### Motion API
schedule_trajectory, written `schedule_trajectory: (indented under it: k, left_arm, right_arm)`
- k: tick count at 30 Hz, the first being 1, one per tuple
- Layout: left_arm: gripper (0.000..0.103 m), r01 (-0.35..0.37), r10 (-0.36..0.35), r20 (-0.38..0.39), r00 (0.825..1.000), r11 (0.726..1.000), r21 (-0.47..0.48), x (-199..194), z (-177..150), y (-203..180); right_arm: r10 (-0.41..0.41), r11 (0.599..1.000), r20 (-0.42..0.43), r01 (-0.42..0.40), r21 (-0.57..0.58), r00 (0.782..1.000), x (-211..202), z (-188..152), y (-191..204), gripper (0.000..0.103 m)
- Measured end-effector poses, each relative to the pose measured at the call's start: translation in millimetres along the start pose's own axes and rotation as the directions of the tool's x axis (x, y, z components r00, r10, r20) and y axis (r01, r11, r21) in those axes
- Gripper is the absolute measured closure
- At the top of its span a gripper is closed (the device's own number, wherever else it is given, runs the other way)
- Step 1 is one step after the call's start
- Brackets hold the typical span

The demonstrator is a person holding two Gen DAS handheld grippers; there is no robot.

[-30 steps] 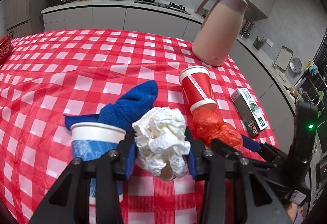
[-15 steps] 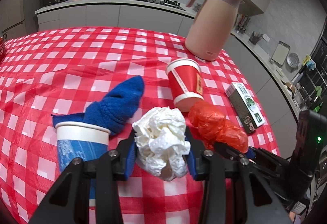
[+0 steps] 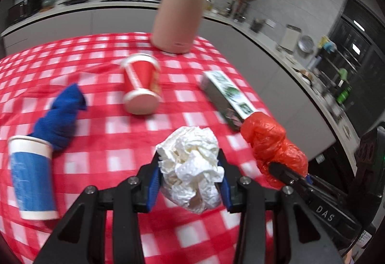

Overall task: Collect trash
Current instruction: 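Grasp the white tissue with the left tool while the right tool grasps the orange bag, then carry the tissue and orange bag over the black bin and release both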

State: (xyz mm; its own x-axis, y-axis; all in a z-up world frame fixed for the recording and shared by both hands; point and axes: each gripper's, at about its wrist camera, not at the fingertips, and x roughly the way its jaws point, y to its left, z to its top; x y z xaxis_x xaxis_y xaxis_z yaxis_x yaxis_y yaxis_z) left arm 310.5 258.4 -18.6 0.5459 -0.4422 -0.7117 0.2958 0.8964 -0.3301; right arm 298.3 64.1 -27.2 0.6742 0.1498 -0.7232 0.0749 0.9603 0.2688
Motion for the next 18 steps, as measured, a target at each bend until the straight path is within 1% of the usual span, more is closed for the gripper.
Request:
schedule_trajectory:
  k: [5,8,13,15,18]
  left_arm:
    - [0.06,0.043,-0.042,-0.015,0.999,0.998,0.043,9,-3,-33]
    - [0.06,0.05,-0.049,-0.015,0.999,0.997,0.064,14,-6,-55]
    - [0.06,0.03,-0.031,0.004,1.0,0.996,0.081,26,-8,-100]
    - [0.06,0.027,-0.027,0.006,1.0,0.997,0.072,32,-10,-116]
    - [0.06,0.035,-0.035,-0.001,0.999,0.997,0.072,47,-10,-151]
  right_arm:
    - [-0.052,0.996,0.035,0.05,0.068,0.998,-28,-9,-35,0.073]
    - [-0.055,0.995,0.047,0.05,0.091,0.997,-39,-12,-56,0.073]
    - [-0.033,0.995,0.067,0.027,0.094,0.997,-51,-8,-93,0.073]
    - [-0.025,0.996,0.068,0.019,0.091,0.997,-55,-3,-113,0.073]
    - [-0.028,0.995,0.07,0.021,0.1,0.997,-69,5,-155,0.073]
